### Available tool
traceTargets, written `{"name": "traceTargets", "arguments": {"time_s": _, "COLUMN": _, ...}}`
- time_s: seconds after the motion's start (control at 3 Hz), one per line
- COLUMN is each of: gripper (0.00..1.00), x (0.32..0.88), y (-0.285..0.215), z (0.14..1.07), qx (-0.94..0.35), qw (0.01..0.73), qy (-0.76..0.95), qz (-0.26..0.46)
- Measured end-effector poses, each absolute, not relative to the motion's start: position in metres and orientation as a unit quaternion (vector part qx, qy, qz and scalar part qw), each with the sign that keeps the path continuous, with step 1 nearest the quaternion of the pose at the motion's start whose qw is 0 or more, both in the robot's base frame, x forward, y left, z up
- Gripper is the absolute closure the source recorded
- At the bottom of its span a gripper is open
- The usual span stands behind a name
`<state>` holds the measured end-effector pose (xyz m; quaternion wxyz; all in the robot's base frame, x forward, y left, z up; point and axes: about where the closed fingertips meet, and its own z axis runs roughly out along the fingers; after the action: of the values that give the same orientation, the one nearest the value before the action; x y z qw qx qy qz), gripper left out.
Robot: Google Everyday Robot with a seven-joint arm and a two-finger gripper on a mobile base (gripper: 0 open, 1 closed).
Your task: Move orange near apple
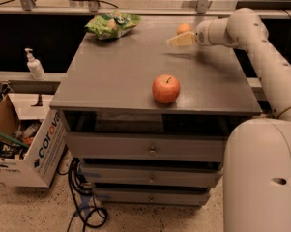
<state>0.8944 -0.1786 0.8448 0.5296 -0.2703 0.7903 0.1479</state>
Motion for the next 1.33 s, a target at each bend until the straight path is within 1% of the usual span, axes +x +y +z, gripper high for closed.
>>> {"name": "traceTargets", "arguments": {"time_s": 0.33, "gripper": 0.00, "x": 0.906, "y": -0.165, "z": 0.840, "qx": -0.269, "qw": 0.531, "qy": 0.791, "qz": 0.144}}
{"name": "traceTargets", "arguments": {"time_s": 0.67, "gripper": 0.15, "x": 0.917, "y": -0.158, "z": 0.835, "qx": -0.268, "qw": 0.532, "qy": 0.791, "qz": 0.138}}
{"name": "traceTargets", "arguments": {"time_s": 1.33, "gripper": 0.62, "x": 0.933, "y": -0.149, "z": 0.831, "qx": -0.266, "qw": 0.544, "qy": 0.785, "qz": 0.129}}
